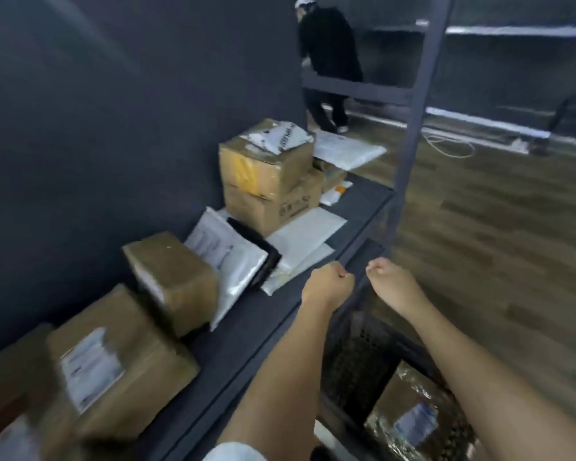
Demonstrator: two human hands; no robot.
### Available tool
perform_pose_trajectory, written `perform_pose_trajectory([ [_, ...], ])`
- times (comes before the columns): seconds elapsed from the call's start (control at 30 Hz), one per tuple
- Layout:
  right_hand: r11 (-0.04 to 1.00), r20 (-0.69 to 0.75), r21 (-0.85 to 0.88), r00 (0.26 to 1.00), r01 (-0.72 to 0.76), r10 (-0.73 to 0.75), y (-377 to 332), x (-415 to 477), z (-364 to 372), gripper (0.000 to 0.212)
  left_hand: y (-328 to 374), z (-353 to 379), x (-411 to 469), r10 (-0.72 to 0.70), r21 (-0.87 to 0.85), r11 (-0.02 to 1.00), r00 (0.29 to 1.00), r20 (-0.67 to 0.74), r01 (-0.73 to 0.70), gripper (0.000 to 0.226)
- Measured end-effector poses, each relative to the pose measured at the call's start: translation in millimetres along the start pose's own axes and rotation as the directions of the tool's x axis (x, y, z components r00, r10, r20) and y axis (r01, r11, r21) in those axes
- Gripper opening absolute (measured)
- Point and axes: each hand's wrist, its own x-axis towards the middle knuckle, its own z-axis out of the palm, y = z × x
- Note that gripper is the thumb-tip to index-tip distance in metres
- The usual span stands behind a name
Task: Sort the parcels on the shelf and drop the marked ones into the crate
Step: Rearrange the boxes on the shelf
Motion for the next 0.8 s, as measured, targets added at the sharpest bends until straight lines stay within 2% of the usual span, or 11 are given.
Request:
perform_pose_trajectory([
  [0.1, 0.985, 0.068, -0.112, 0.990, 0.129, -0.122, -67, -13, 11, 0.036, -23, -57, -37, -0.066, 0.009, 0.998, 0.986, -0.151, 0.068, 0.027],
  [0.2, 0.942, 0.138, -0.150, 0.950, 0.299, -0.280, -120, -33, 37, 0.033, -53, -108, -76, -0.140, -0.020, 0.990, 0.955, -0.261, 0.140, 0.032],
  [0.33, 0.823, 0.297, -0.226, 0.842, 0.521, -0.451, -190, -80, 83, 0.049, -118, -163, -143, -0.241, -0.098, 0.970, 0.866, -0.438, 0.221, 0.027],
  [0.47, 0.683, 0.404, -0.229, 0.706, 0.694, -0.582, -246, -120, 139, 0.051, -193, -197, -204, -0.391, -0.180, 0.919, 0.765, -0.511, 0.350, 0.029],
  [0.57, 0.625, 0.455, -0.225, 0.648, 0.747, -0.611, -269, -141, 175, 0.048, -233, -211, -236, -0.498, -0.259, 0.865, 0.673, -0.546, 0.430, 0.038],
  [0.63, 0.610, 0.478, -0.219, 0.629, 0.762, -0.614, -276, -146, 195, 0.049, -253, -217, -245, -0.547, -0.312, 0.836, 0.637, -0.543, 0.452, 0.042],
  [0.7, 0.616, 0.505, -0.220, 0.629, 0.756, -0.592, -279, -141, 215, 0.051, -271, -220, -246, -0.577, -0.358, 0.816, 0.629, -0.521, 0.454, 0.039],
  [0.8, 0.628, 0.540, -0.274, 0.657, 0.728, -0.526, -281, -124, 240, 0.046, -294, -219, -236, -0.584, -0.365, 0.811, 0.670, -0.458, 0.457, 0.034],
])
